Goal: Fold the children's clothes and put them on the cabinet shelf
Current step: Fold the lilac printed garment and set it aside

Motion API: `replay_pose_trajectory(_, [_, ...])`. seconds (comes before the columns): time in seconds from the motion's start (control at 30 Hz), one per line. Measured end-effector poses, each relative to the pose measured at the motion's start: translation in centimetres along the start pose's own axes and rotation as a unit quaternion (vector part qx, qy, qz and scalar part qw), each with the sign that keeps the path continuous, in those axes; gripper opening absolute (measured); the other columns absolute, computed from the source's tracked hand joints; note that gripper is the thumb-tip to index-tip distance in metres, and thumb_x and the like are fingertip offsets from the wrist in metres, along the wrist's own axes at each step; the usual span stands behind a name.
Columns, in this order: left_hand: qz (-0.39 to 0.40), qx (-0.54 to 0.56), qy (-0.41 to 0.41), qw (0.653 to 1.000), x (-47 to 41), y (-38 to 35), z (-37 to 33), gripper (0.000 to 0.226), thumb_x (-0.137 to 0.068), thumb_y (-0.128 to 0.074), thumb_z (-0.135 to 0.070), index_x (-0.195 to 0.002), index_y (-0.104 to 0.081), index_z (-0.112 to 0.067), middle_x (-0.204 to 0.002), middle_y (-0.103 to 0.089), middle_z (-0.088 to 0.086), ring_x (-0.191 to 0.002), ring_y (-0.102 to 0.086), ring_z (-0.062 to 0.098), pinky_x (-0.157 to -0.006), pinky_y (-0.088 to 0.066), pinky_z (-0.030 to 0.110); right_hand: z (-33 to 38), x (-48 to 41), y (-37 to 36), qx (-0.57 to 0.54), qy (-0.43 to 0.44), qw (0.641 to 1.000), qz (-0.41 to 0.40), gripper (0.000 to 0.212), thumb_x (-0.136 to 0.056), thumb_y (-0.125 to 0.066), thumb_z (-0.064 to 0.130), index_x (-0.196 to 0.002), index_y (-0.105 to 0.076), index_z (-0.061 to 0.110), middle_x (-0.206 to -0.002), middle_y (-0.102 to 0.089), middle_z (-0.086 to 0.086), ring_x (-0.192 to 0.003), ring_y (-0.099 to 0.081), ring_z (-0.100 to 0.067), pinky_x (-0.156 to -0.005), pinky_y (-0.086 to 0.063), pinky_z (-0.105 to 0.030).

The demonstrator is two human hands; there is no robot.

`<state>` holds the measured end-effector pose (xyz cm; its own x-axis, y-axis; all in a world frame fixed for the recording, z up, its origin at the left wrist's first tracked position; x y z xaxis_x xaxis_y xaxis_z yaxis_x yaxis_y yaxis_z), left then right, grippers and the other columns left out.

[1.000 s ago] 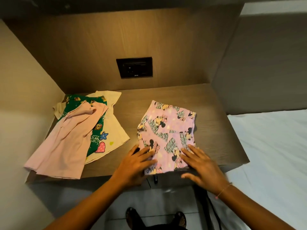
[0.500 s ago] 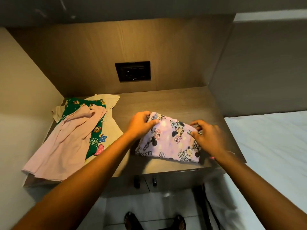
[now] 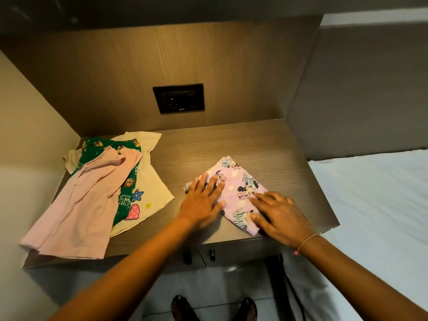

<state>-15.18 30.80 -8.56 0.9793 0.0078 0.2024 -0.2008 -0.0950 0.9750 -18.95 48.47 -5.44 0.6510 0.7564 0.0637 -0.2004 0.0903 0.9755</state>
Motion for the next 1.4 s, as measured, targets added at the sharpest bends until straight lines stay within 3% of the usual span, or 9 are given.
replay_pose_trajectory(0.23, [0.020,-0.112,-0.131,0.985,-4.3,3.6,0.7,0.063,-0.099,-0.042,-0.039,-0.153,-0.011,-0.038,-0.163,-0.002,0.002,-0.147,0.016,0.028,-0.114,0.018,0.047,4.4,1.1,-1.0,-0.062,0.012,0.998,0.003,0.067,-0.085,-0.051,0.060,-0.144,-0.042,0.029,-0.147,-0.046,0.008,-0.125,-0.043,-0.018,-0.100,-0.041,-0.039])
replay_pose_trajectory(0.33, [-0.050,0.003,-0.131,0.990,-1.1,4.6,0.2,0.071,-0.089,-0.052,-0.035,-0.153,-0.020,-0.032,-0.162,-0.010,0.000,-0.149,0.007,0.022,-0.120,0.006,0.047,3.0,0.9,-0.5,-0.053,0.024,0.998,-0.012,0.080,-0.077,-0.053,0.068,-0.147,-0.036,0.034,-0.152,-0.038,0.009,-0.128,-0.037,-0.018,-0.100,-0.040,-0.041])
replay_pose_trajectory(0.47, [-0.006,0.086,-0.175,0.981,5.2,0.5,-1.0,0.084,-0.078,-0.047,-0.056,-0.153,-0.018,-0.032,-0.162,-0.006,-0.003,-0.148,0.013,0.013,-0.118,0.010,0.039,1.8,1.0,-1.7,-0.030,0.033,0.999,0.025,0.081,-0.077,-0.054,0.073,-0.147,-0.033,0.038,-0.156,-0.029,0.014,-0.131,-0.033,-0.017,-0.103,-0.038,-0.043])
replay_pose_trajectory(0.57, [-0.005,0.069,-0.155,0.985,7.0,-1.5,-1.4,0.092,-0.079,-0.056,-0.063,-0.154,-0.014,-0.031,-0.162,0.001,-0.007,-0.149,0.013,0.013,-0.120,0.007,0.035,2.4,1.7,-1.7,-0.011,0.057,0.998,0.005,0.078,-0.075,-0.057,0.071,-0.143,-0.041,0.036,-0.150,-0.041,0.011,-0.124,-0.041,-0.017,-0.097,-0.041,-0.042])
replay_pose_trajectory(0.73, [-0.160,0.173,-0.148,0.961,9.6,0.8,-2.0,0.043,-0.084,-0.071,-0.027,-0.127,-0.063,-0.022,-0.141,-0.055,-0.001,-0.137,-0.042,0.020,-0.102,-0.049,0.041,4.3,3.7,-0.5,-0.033,0.100,0.989,-0.100,0.042,-0.075,-0.073,0.029,-0.116,-0.063,0.030,-0.120,-0.065,0.010,-0.104,-0.055,-0.020,-0.080,-0.050,-0.040])
replay_pose_trajectory(0.83, [-0.179,0.311,-0.080,0.930,10.1,1.8,-0.6,0.030,-0.090,-0.064,-0.027,-0.120,-0.065,-0.026,-0.121,-0.068,-0.008,-0.111,-0.063,0.010,-0.084,-0.057,0.035,4.3,3.9,1.3,-0.147,0.075,0.977,-0.137,0.023,-0.088,-0.061,0.039,-0.108,-0.065,0.029,-0.104,-0.066,0.013,-0.100,-0.055,-0.013,-0.080,-0.048,-0.037])
replay_pose_trajectory(1.0, [-0.155,0.514,0.051,0.842,7.9,4.0,2.2,0.028,-0.090,-0.056,-0.049,-0.109,-0.064,-0.030,-0.098,-0.072,-0.008,-0.085,-0.070,0.010,-0.071,-0.060,0.039,3.3,1.7,5.0,-0.243,-0.015,0.953,-0.181,0.032,-0.090,-0.055,0.053,-0.112,-0.060,0.030,-0.085,-0.069,0.007,-0.072,-0.062,-0.011,-0.062,-0.051,-0.032])
replay_pose_trajectory(1.27, [-0.133,0.315,0.185,0.921,1.7,3.9,5.3,0.040,-0.089,-0.062,-0.051,-0.114,-0.068,-0.020,-0.103,-0.074,0.004,-0.087,-0.067,0.021,-0.075,-0.056,0.036,0.8,-5.7,3.3,-0.097,-0.173,0.978,-0.066,0.031,-0.086,-0.065,0.047,-0.112,-0.064,0.029,-0.101,-0.070,-0.001,-0.090,-0.064,-0.024,-0.074,-0.054,-0.037])
replay_pose_trajectory(1.4, [-0.210,0.167,0.164,0.949,1.2,4.1,4.5,0.030,-0.089,-0.064,-0.046,-0.101,-0.059,-0.019,-0.097,-0.066,0.003,-0.084,-0.061,0.023,-0.064,-0.046,0.030,0.6,-6.0,1.5,-0.084,-0.200,0.974,-0.062,0.036,-0.084,-0.069,0.044,-0.115,-0.058,0.028,-0.117,-0.059,-0.001,-0.109,-0.054,-0.022,-0.086,-0.051,-0.041])
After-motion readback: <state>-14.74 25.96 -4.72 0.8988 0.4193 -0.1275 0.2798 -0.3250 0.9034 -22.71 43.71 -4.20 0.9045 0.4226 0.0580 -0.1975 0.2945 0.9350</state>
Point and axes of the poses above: each hand's wrist, its own x-axis away from the middle knuckle, its own y-axis out of the back of the hand, z = x × y, the point moved 10 cm from there along -x, towards the middle knuckle
